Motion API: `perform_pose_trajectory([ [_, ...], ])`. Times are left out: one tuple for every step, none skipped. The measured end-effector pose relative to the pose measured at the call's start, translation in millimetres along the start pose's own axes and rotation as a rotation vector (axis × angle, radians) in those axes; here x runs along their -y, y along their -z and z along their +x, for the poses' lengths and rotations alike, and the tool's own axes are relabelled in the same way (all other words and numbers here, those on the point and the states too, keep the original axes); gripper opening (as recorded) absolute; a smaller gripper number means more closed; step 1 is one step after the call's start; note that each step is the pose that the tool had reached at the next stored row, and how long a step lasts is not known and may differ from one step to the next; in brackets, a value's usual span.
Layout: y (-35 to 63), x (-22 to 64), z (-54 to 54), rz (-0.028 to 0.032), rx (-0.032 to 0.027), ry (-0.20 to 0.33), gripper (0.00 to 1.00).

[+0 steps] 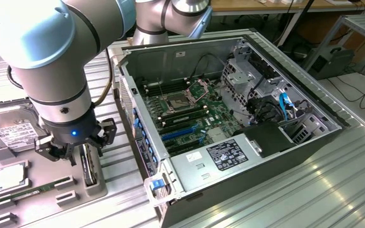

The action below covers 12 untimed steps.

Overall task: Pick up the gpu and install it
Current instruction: 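Pick up the gpu and move the gpu toward the slot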

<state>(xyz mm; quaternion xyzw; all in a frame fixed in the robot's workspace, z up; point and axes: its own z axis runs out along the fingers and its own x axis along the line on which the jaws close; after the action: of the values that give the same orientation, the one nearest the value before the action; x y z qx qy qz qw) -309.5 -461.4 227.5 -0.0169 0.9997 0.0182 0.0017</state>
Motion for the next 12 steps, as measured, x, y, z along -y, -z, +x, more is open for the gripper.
perform_pose_trajectory([
  [0.0, 0.0, 0.0, 0.0001, 0.0003, -0.009, 0.60],
  [0.0, 0.0, 0.0, 0.0001, 0.0005, -0.014, 0.60],
  [0.0, 0.0, 0.0, 0.0001, 0.0007, -0.020, 0.60],
  [0.0, 0.0, 0.0, 0.0002, 0.0007, -0.021, 0.60],
  [0.0, 0.0, 0.0, 0.0001, 0.0008, -0.021, 0.60],
  [0.0, 0.0, 0.0, 0.0002, 0.0007, -0.021, 0.60],
  [0.0, 0.0, 0.0, 0.0002, 0.0007, -0.021, 0.60],
  [0.0, 0.0, 0.0, 0.0001, 0.0008, -0.021, 0.59],
  [0.0, 0.0, 0.0, 0.0002, 0.0007, -0.021, 0.59],
  [0.0, 0.0, 0.0, 0.0002, 0.0007, -0.021, 0.52],
  [0.0, 0.0, 0.0, 0.0001, 0.0007, -0.021, 0.52],
  [0.0, 0.0, 0.1, 0.0002, 0.0007, -0.021, 0.45],
])
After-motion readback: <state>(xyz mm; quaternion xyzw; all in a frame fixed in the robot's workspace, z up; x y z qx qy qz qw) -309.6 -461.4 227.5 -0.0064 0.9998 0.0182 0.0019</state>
